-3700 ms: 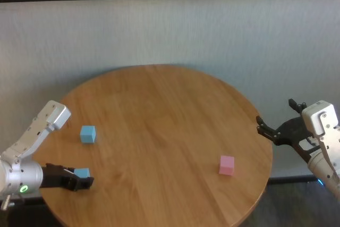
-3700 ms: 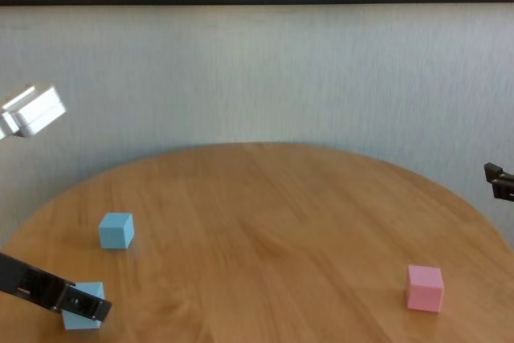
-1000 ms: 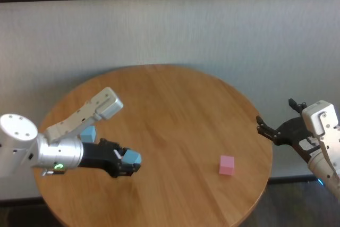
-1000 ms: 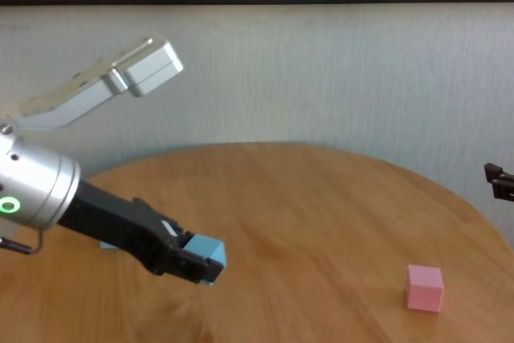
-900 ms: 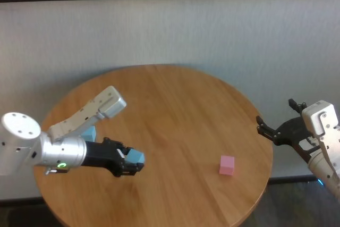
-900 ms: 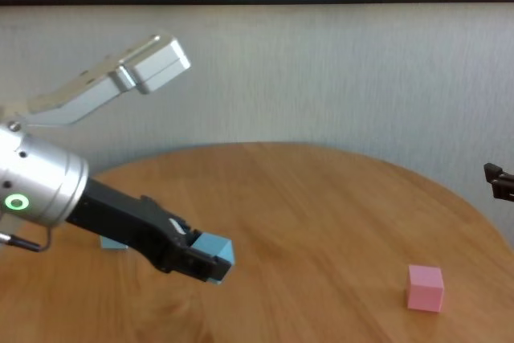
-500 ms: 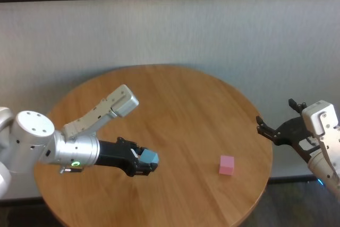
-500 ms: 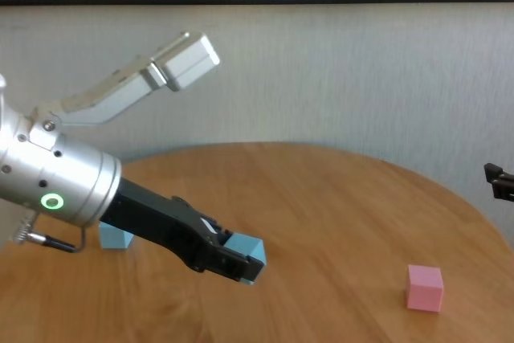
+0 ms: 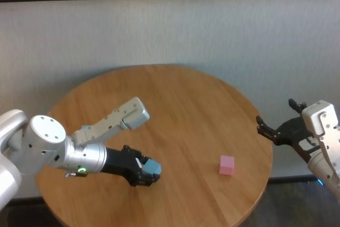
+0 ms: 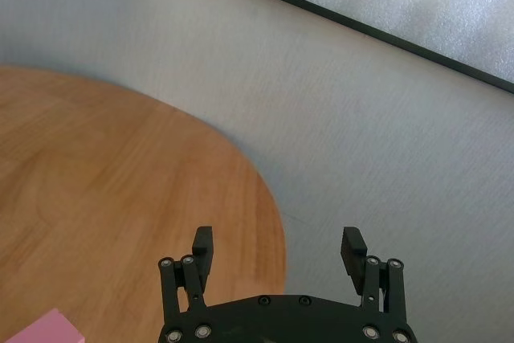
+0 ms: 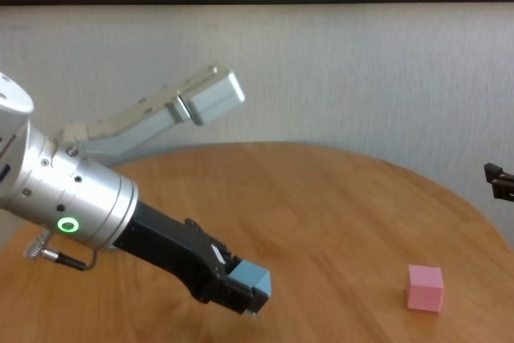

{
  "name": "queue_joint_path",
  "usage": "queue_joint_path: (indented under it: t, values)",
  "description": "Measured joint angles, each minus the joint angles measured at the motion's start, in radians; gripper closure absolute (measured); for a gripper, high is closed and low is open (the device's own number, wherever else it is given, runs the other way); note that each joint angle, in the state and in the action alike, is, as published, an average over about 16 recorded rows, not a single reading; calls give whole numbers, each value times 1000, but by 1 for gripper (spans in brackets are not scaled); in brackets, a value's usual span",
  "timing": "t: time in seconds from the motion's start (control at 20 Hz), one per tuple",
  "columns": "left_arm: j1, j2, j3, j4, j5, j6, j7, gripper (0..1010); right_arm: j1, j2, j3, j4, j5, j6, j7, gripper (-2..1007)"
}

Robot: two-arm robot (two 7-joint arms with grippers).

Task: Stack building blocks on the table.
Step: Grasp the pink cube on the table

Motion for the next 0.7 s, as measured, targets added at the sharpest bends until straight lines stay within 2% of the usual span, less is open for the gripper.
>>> queue_joint_path:
  t: [0.35,0.7]
  values:
    - [-11,-5,25,20,30,-13,-9,449,0,0,0,0,0,0,0,0]
    - [-11,-5,24,19,30,-13,-8,375,0,0,0,0,0,0,0,0]
